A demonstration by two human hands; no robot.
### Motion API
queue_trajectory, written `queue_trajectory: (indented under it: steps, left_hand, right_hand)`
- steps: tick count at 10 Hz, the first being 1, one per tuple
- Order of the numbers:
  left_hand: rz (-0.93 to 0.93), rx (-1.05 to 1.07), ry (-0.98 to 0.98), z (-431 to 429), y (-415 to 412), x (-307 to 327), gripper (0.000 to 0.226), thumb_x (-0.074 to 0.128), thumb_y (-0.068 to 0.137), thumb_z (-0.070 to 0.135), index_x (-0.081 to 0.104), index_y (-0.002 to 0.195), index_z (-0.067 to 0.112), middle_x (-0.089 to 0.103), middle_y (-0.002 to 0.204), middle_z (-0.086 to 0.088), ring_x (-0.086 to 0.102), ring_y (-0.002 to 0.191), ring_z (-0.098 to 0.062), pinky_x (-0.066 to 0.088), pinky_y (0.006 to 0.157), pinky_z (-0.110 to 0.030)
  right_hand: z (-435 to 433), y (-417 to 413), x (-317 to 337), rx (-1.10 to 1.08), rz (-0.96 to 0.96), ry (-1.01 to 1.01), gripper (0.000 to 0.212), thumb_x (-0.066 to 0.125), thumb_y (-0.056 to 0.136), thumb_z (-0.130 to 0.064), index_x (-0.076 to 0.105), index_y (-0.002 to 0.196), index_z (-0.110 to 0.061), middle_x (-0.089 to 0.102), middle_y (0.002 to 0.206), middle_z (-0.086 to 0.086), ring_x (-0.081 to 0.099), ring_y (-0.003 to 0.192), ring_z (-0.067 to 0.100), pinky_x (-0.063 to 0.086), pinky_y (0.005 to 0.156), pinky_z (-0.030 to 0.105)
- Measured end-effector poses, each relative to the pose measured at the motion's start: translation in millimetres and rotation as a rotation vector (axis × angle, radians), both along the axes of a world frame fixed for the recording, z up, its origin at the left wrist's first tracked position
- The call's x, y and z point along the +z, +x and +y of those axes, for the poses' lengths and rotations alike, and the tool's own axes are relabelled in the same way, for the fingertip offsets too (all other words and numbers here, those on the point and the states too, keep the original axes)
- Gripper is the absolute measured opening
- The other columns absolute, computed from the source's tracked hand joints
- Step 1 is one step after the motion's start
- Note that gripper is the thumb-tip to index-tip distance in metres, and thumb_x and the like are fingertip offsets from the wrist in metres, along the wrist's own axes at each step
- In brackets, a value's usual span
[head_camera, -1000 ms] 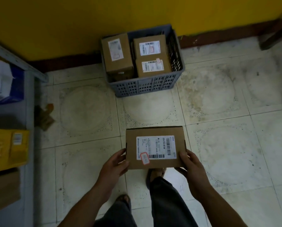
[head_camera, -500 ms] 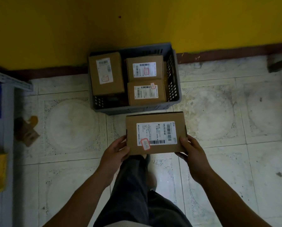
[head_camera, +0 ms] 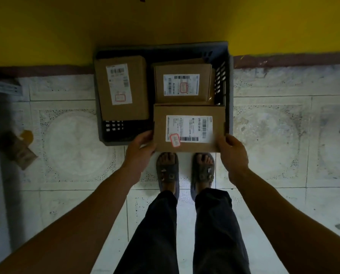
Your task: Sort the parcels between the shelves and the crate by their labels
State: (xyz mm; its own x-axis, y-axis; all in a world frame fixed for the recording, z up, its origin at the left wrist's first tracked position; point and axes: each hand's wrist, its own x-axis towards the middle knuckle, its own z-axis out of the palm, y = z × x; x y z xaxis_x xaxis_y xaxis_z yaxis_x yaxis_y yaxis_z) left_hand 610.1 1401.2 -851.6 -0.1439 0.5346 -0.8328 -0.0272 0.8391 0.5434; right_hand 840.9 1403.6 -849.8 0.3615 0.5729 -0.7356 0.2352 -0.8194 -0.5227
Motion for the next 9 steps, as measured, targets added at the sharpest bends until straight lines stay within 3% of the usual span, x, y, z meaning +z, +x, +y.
queue_trajectory:
  steps: [1,2,3,4,5,7,8,9]
  left_hand:
    - [0.091,-0.024,0.008,15,6,-35,0.035,0.06,0.092,0.012,0.062,0.127,0.021,0.068,0.115,0.006,0.062,0.109,-0.011,0.048,0.097,-0.03]
    - [0.159,-0.042,0.027,20,8,-60,0.037,0.058,0.093,0.011,0.062,0.127,0.022,0.067,0.118,0.005,0.062,0.11,-0.012,0.048,0.091,-0.024]
    - [0.178,-0.055,0.004,24,10,-82,0.038,0.058,0.092,0.012,0.063,0.126,0.028,0.067,0.12,0.006,0.061,0.112,-0.013,0.049,0.096,-0.03]
    - [0.169,-0.093,-0.042,24,13,-91,0.042,0.055,0.091,0.006,0.062,0.127,0.026,0.066,0.121,0.007,0.06,0.112,-0.013,0.049,0.09,-0.025]
    - [0.175,-0.171,-0.047,24,20,-98,0.048,0.049,0.091,0.0,0.06,0.129,0.027,0.064,0.122,0.006,0.059,0.108,-0.013,0.045,0.075,-0.014]
    - [0.162,-0.153,-0.023,23,35,-91,0.047,0.051,0.091,0.001,0.055,0.133,0.02,0.061,0.126,-0.004,0.056,0.11,-0.016,0.04,0.072,-0.016]
    - [0.171,-0.085,0.019,17,34,-82,0.031,0.05,0.092,0.0,0.063,0.116,0.015,0.067,0.112,-0.007,0.06,0.087,-0.007,0.037,0.06,-0.012]
    - [0.19,-0.045,0.017,3,32,-69,0.029,0.05,0.092,0.001,0.062,0.084,0.026,0.063,0.077,0.015,0.05,0.072,-0.004,0.036,0.064,-0.019]
  right_hand:
    - [23,1,-28,0.105,-0.052,-0.027,0.023,0.049,0.098,-0.037,0.067,0.102,-0.022,0.066,0.089,-0.003,0.062,0.08,0.017,0.045,0.064,0.025]
    - [34,3,-51,0.142,-0.043,-0.046,0.025,0.051,0.097,-0.034,0.066,0.114,-0.024,0.064,0.101,-0.003,0.059,0.093,0.017,0.047,0.08,0.031]
    - [42,7,-69,0.196,-0.013,-0.078,0.027,0.049,0.098,-0.035,0.064,0.118,-0.024,0.062,0.103,-0.003,0.058,0.097,0.019,0.047,0.081,0.033]
    - [41,12,-82,0.209,0.04,-0.1,0.026,0.048,0.098,-0.028,0.064,0.118,-0.025,0.063,0.109,-0.003,0.057,0.102,0.021,0.046,0.085,0.033]
    - [39,19,-88,0.228,0.085,-0.099,0.033,0.05,0.094,-0.021,0.064,0.122,-0.027,0.066,0.119,-0.003,0.058,0.109,0.023,0.047,0.094,0.038]
    - [36,31,-94,0.286,0.14,-0.112,0.042,0.051,0.087,-0.013,0.064,0.122,-0.03,0.066,0.12,-0.004,0.059,0.111,0.024,0.047,0.1,0.044]
    - [34,36,-90,0.307,0.164,-0.102,0.029,0.055,0.083,-0.02,0.07,0.105,-0.032,0.071,0.105,-0.01,0.063,0.101,0.02,0.049,0.095,0.043]
    - [26,41,-82,0.308,0.111,-0.113,0.018,0.055,0.086,-0.021,0.066,0.079,-0.034,0.067,0.091,-0.005,0.059,0.09,0.023,0.048,0.085,0.045]
